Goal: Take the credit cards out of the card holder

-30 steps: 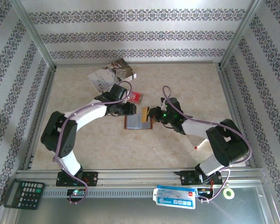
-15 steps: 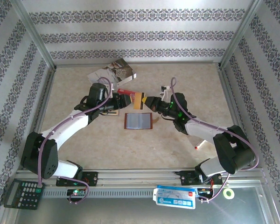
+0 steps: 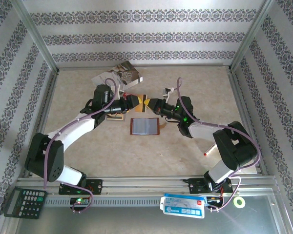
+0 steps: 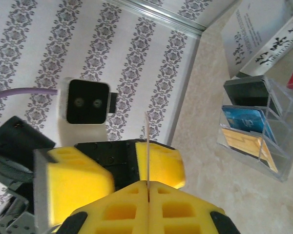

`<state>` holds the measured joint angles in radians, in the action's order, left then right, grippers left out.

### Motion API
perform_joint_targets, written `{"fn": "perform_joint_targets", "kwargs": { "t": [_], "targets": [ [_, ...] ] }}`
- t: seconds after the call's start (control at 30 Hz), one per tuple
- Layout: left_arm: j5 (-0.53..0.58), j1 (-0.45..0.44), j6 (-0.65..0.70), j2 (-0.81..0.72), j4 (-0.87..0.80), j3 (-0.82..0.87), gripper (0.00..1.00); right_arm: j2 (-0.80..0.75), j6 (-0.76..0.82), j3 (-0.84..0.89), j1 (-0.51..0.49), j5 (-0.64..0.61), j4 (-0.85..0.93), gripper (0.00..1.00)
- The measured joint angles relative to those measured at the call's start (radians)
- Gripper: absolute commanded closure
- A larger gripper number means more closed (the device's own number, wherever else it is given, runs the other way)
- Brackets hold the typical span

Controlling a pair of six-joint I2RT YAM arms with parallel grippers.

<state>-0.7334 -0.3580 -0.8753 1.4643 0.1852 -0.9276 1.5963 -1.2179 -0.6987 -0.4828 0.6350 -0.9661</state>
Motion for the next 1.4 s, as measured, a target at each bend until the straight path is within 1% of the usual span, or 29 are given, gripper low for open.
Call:
{"fn": "perform_joint_targets", "kwargs": {
  "t": [0.1,0.3,0.43,0.53,0.57,0.6,0.67,0.73,0.8,0.97,1.03,1.2,1.27,1.4],
  "targets": [
    [-0.011,0.0,-0.046,0.019,0.047,0.0,0.56,0.0,-0.01,0.0,0.003,0.003,-0.017,1.0],
    [-0.031,0.0,-0.098,0.024,0.122,-0.001,0.69,0.006,-0.018,0.0,0.01,0.007,-0.022,1.0],
    [-0.03,0.0,-0.102,0.024,0.13,-0.002,0.77,0.017,-0.023,0.0,0.016,0.013,-0.032,1.0],
    [-0.025,0.003,-0.099,0.024,0.129,-0.002,0.87,0.024,-0.026,-0.006,0.016,0.016,-0.035,1.0],
    [-0.025,0.006,-0.098,0.024,0.128,-0.002,0.94,0.026,-0.026,-0.009,0.016,0.016,-0.035,1.0],
    [-0.025,0.008,-0.095,0.024,0.125,-0.003,1.0,0.026,-0.026,-0.011,0.016,0.015,-0.034,0.97],
    [-0.026,0.011,-0.075,0.024,0.112,-0.015,1.0,0.026,-0.026,-0.012,0.019,0.009,-0.019,0.84],
    [-0.029,0.011,-0.048,0.025,0.077,-0.041,1.0,0.024,-0.013,-0.015,0.021,0.003,0.008,0.68],
    [-0.017,0.011,0.004,0.024,0.017,-0.081,1.0,0.016,0.008,-0.016,0.023,-0.011,0.056,0.53],
    [0.061,0.013,0.152,0.023,-0.127,-0.14,1.0,-0.054,0.092,-0.016,0.036,-0.062,0.252,0.29],
    [0.11,0.013,0.217,0.02,-0.19,-0.148,1.0,-0.091,0.141,-0.016,0.038,-0.085,0.335,0.24],
    [0.254,0.013,0.412,0.017,-0.372,-0.185,1.0,-0.177,0.262,-0.023,0.038,-0.159,0.546,0.14],
    [0.315,0.013,0.492,0.017,-0.433,-0.212,1.0,-0.196,0.299,-0.025,0.038,-0.187,0.603,0.13],
    [0.492,0.014,0.642,0.014,-0.531,-0.257,1.0,-0.204,0.367,-0.039,0.038,-0.221,0.713,0.12]
  ]
}}
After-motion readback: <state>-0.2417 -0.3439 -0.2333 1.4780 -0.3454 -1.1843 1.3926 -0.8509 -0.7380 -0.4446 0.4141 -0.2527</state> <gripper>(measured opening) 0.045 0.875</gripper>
